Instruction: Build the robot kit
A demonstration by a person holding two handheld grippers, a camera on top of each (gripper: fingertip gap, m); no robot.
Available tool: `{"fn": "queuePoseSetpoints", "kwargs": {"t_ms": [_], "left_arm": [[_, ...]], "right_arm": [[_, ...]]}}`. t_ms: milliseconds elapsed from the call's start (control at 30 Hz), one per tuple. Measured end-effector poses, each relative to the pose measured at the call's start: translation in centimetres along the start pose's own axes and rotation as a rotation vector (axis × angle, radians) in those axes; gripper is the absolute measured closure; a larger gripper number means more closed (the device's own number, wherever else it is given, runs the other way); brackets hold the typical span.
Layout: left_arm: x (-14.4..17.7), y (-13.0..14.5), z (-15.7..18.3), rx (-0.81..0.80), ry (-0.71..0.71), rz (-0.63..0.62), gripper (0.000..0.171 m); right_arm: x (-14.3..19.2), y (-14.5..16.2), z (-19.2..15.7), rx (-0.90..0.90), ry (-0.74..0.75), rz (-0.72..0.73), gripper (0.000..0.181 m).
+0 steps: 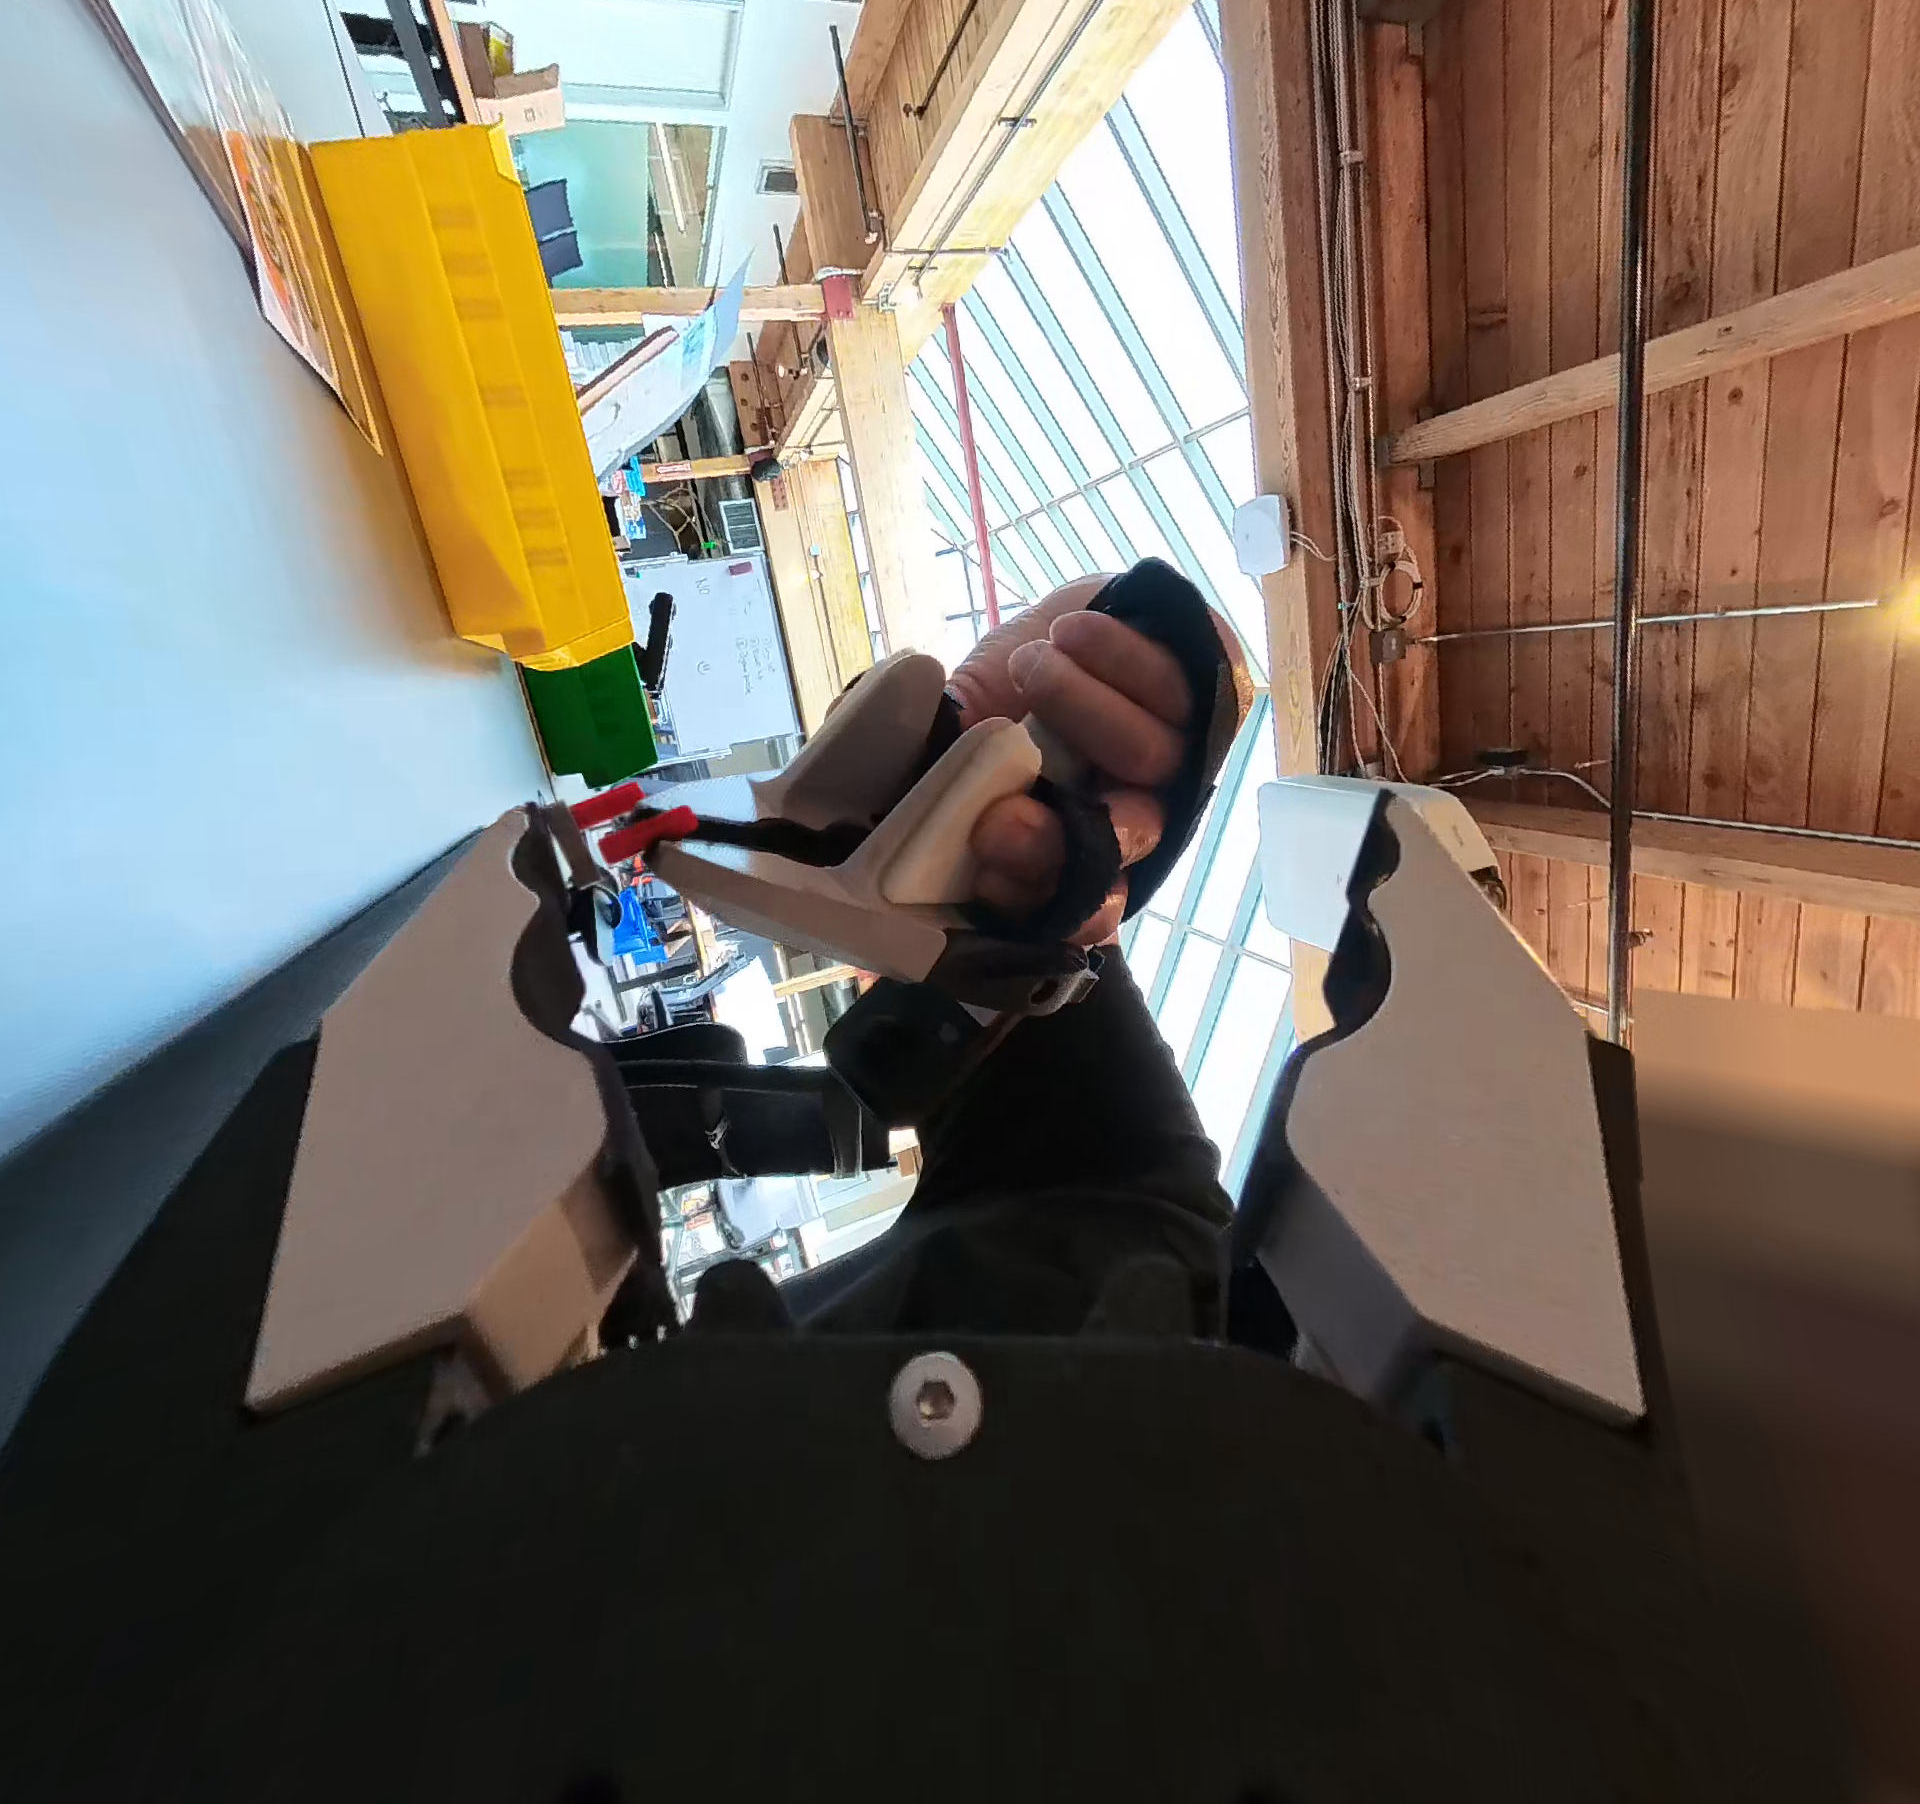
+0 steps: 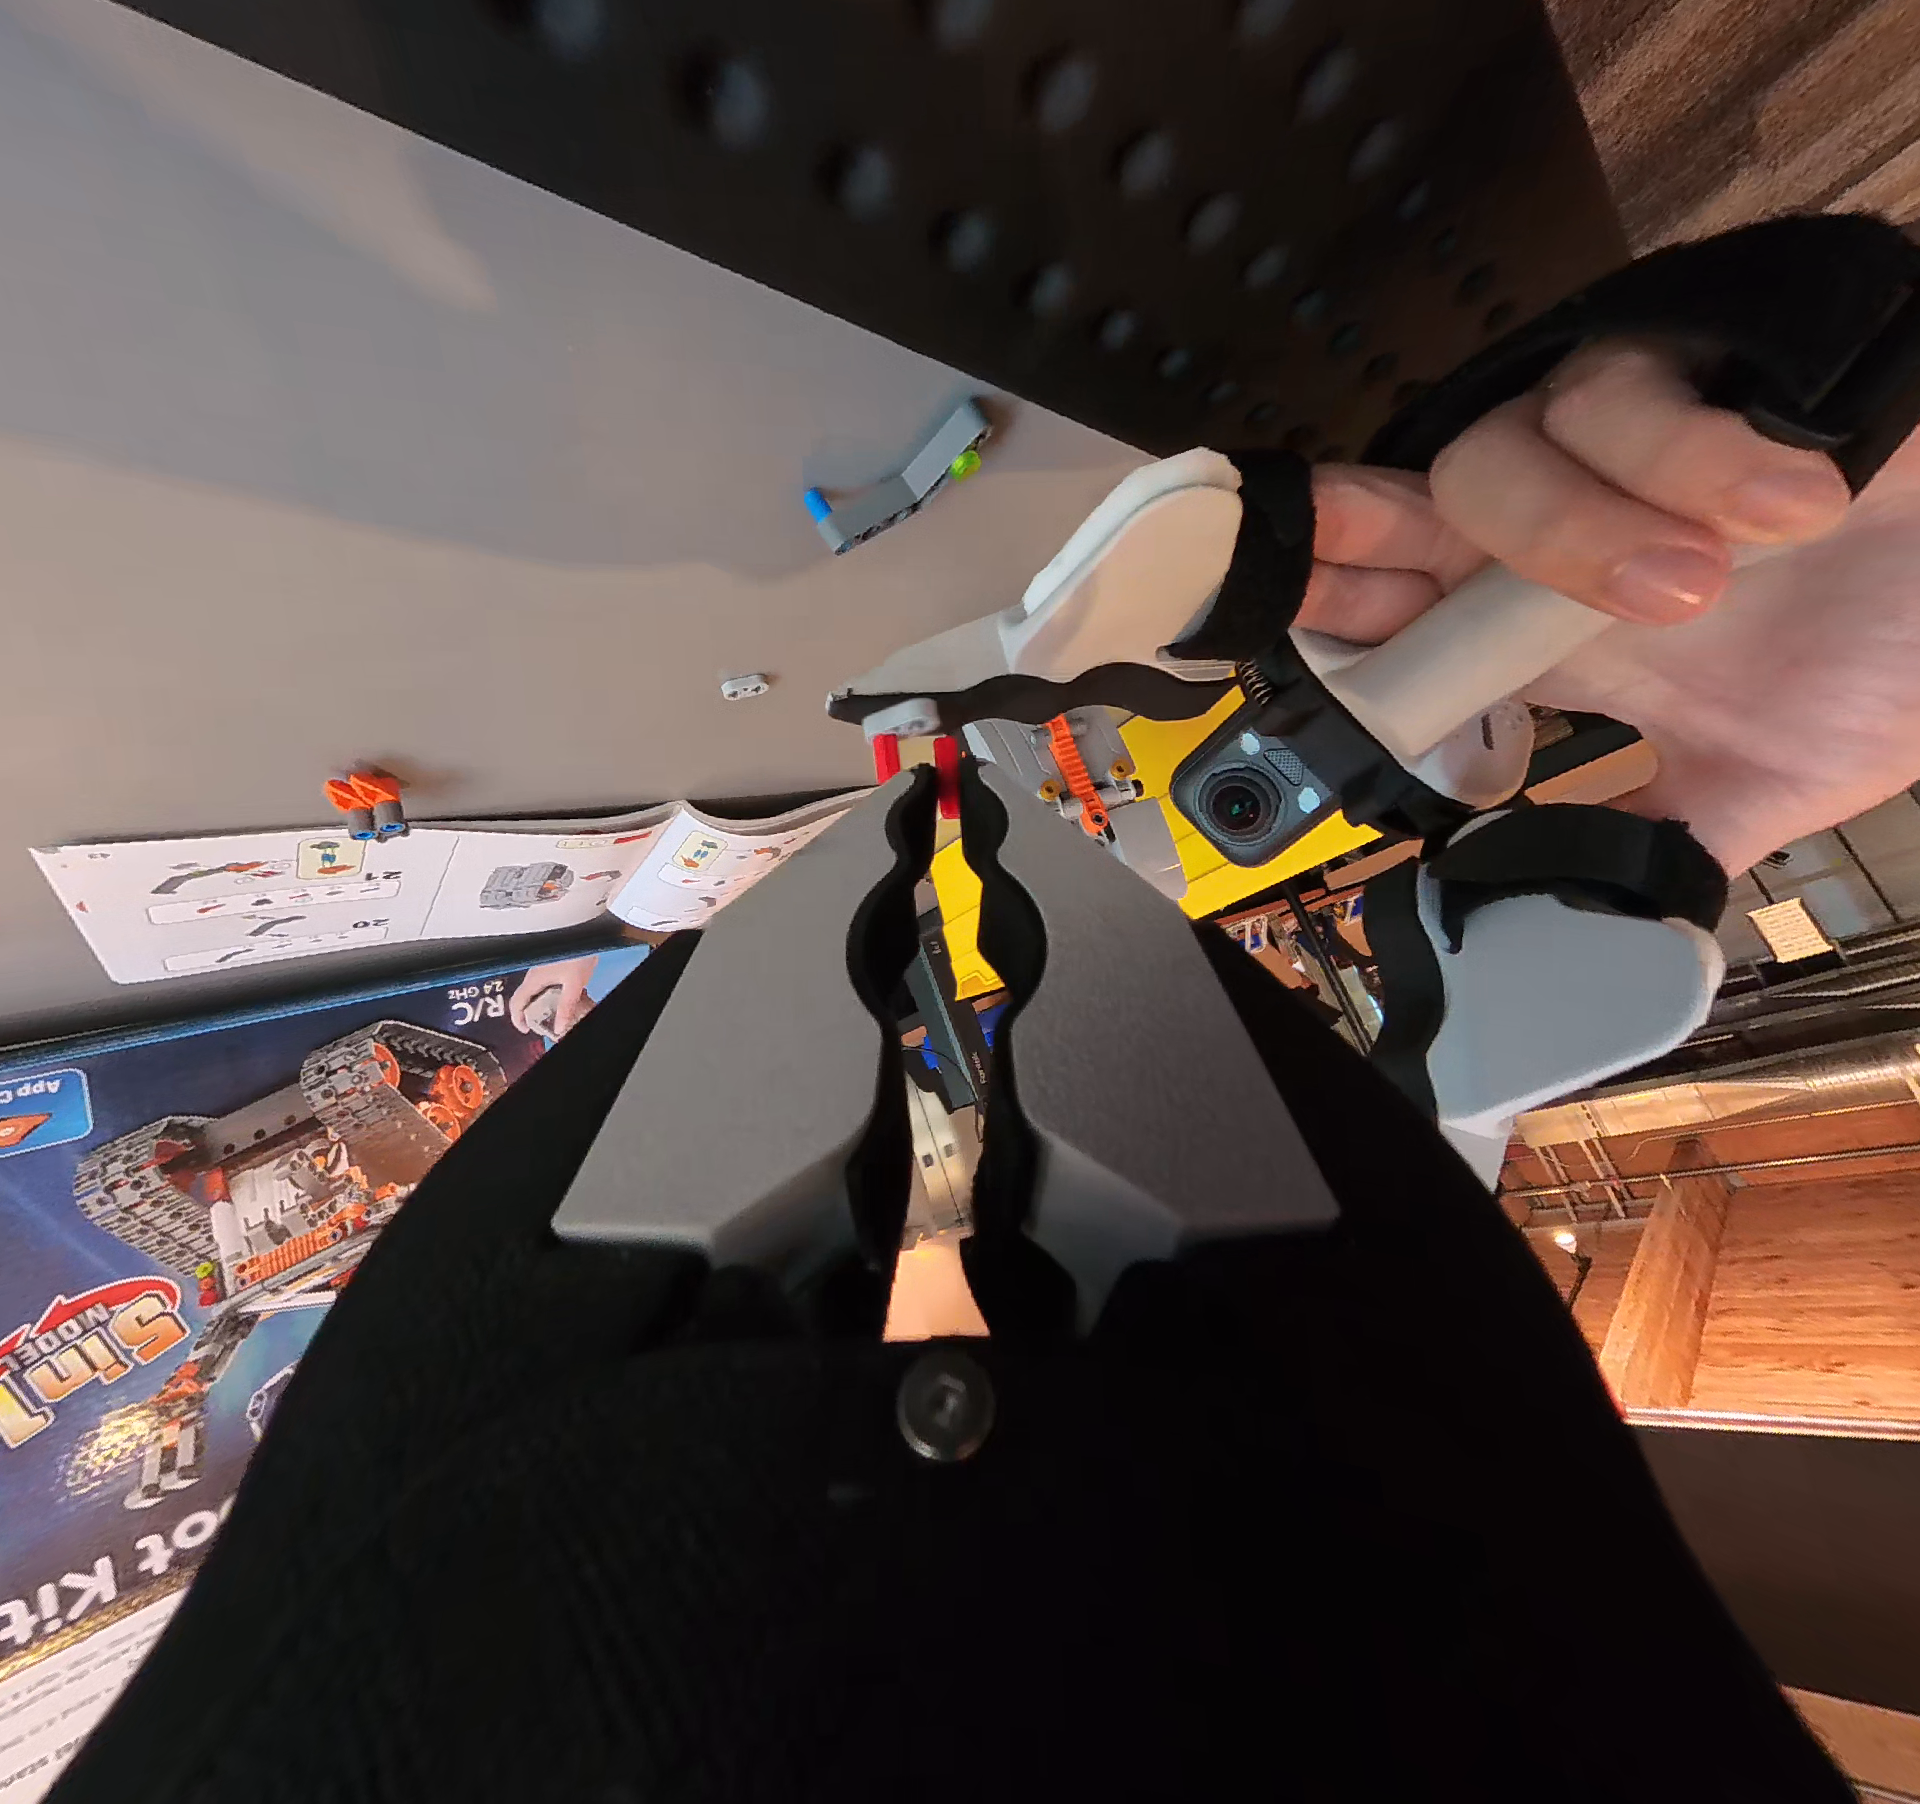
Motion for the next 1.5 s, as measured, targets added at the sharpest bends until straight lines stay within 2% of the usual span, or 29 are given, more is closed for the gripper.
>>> {"fn": "queuePoseSetpoints", "kwargs": {"t_ms": [467,733,933,1500], "left_arm": [[0.2,-0.8,-0.3,0.019,0.004,0.038,0.028],[0.9,-1.3,0.3,0.006,0.078,0.135,0.031],[0.9,-1.1,0.5,-0.008,0.088,0.144,0.031],[0.5,-0.9,0.8,-0.036,0.082,0.148,0.032]], "right_arm": [[0.4,1.2,0.1,-0.066,0.036,-0.058,0.177],[1.6,1.5,0.7,-0.341,0.010,-0.102,0.177],[0.7,0.6,-0.4,-0.420,-0.057,-0.055,0.177],[-0.2,0.6,-0.5,-0.474,-0.040,-0.049,0.177]]}}
Point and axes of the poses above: each gripper's, where its closed fingertips meet, x back along the fingers, y out of its underside, z = x × y across the jaws, the point moved 6 cm from there along x, back along the fingers, and after that the axes turned 10 degrees about x, right-handed, at the moved point
